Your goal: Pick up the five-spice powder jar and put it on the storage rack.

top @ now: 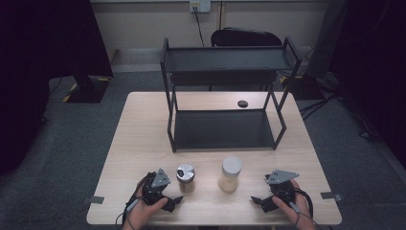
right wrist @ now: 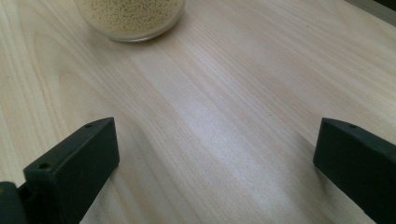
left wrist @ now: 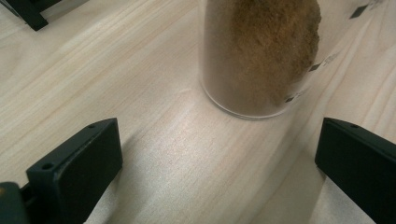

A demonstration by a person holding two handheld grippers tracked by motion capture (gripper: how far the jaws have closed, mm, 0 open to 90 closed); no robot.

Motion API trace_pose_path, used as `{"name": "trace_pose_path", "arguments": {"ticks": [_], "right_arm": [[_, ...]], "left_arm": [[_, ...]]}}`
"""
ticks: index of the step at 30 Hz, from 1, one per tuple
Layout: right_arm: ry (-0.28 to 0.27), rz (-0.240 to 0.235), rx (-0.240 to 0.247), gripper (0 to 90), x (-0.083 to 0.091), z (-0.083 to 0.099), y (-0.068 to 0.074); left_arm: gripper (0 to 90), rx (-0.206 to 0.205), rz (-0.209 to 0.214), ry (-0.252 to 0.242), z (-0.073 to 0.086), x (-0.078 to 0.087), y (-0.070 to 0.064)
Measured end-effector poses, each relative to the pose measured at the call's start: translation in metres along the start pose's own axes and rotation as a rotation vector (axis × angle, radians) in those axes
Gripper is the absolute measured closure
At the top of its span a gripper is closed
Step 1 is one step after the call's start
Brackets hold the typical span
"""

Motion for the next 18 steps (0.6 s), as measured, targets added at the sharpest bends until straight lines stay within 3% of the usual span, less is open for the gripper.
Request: {"name": "trace_pose_path", "arguments": {"ticks": [6,7,10,14,18], "right_arm": [[0.0,0.0,0.0,0.0,0.0,0.0,0.0],[0.0,0.0,0.0,0.0,0.0,0.0,0.0],[-0.001,0.0,0.0,0.0,0.0,0.0,0.0],[-0.001,0.0,0.0,0.0,0.0,0.0,0.0],[-0.001,0.0,0.0,0.0,0.0,0.0,0.0]], "left_arm": [[0.1,0.008,0.023,0.015,-0.005,0.0,0.003],[0.3,0.039,0.035,-0.001,-0.006,-0.002,0.004],[2.1,0.07,0.04,-0.033,-0.007,-0.004,0.006],[1.7,0.09,0.052,-0.065,-0.01,-0.004,0.009],[1.7,0.08,0.063,-0.072,-0.014,-0.003,0.01]]}}
Point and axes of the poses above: each handheld gripper's, and its own axes: x roughly backward along the jaws, z roughly out of its underside, y roughly to its left, the point moved 4 cm from there along -x, roughly forward along the jaws, and after that the axes turned 15 degrees about -x, right-handed, at the moved point
